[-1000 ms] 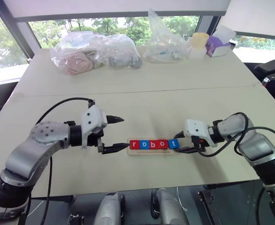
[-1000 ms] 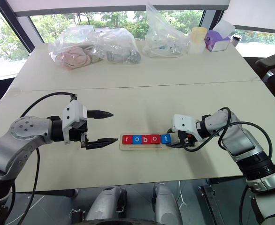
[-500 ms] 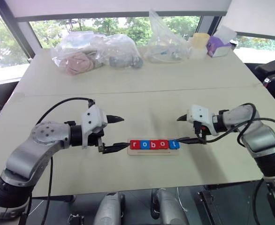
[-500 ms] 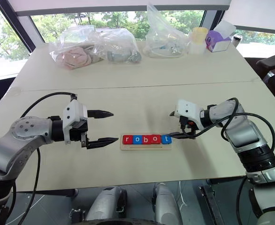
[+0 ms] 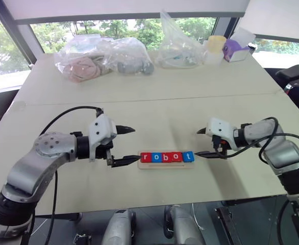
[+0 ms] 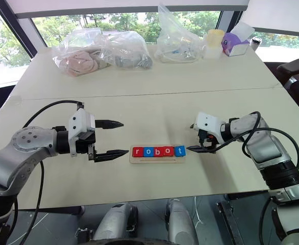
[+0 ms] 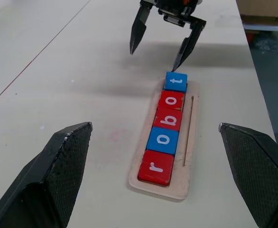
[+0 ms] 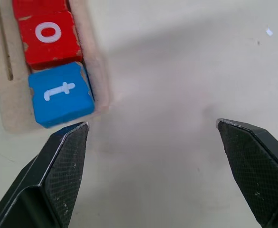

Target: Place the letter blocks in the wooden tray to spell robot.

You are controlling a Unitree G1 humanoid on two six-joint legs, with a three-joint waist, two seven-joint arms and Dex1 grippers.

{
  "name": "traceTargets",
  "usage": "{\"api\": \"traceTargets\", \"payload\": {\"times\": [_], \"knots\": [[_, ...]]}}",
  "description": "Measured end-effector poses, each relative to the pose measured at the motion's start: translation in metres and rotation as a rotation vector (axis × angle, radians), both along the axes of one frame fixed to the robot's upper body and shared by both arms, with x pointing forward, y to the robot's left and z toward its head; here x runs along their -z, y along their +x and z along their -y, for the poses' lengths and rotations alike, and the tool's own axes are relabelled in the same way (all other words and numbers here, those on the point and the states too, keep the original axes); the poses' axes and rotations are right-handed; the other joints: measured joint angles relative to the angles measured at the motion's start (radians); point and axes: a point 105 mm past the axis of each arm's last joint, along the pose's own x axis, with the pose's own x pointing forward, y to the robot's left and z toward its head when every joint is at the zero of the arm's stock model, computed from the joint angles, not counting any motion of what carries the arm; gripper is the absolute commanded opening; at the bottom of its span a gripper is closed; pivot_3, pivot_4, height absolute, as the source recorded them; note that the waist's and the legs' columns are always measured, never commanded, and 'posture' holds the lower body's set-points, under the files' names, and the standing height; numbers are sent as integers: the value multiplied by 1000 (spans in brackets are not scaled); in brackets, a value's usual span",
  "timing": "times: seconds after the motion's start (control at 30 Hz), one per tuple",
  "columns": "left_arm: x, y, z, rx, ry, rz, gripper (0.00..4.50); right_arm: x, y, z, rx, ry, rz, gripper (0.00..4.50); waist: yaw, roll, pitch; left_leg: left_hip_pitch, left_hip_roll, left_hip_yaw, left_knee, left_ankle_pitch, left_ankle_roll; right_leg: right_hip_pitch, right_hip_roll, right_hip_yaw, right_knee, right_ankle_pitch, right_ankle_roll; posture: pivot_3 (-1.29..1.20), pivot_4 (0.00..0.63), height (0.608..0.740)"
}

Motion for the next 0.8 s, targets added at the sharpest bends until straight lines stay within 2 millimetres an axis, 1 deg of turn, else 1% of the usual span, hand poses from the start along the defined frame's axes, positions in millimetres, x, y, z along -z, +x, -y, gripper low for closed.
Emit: {"api": "traceTargets", "payload": {"times": [0.33,0.47,0.53,0.63,0.73,0.8], "knots": [[0,0,0,1,0,-1,4500,-3,-4,-15,-42,16,10,4418,0,0,0,0,0,0,0,0,0,0,0,0,0,0,0,0,150,740],[0,0,0,-1,-1,0,4500,-3,-5,-17,-53,10,9,4418,0,0,0,0,0,0,0,0,0,0,0,0,0,0,0,0,150,740],[0,0,0,-2,-1,0,4500,-2,-6,-15,-53,-2,8,4418,1,0,0,0,0,0,0,0,0,0,0,0,0,0,0,0,150,740],[1,0,0,-2,-1,-2,4500,-2,-7,-6,-34,-32,4,4418,1,0,0,0,0,0,0,0,0,0,0,0,0,0,0,0,150,740],[1,-2,-1,1,2,-4,4500,-10,-12,6,5,-23,0,4418,1,0,0,0,0,0,0,0,0,0,0,0,0,0,0,0,150,740],[2,-3,-1,0,1,-14,4500,-16,-16,8,17,-11,-1,4418,1,0,0,0,0,0,0,0,0,0,0,0,0,0,0,0,150,740]]}}
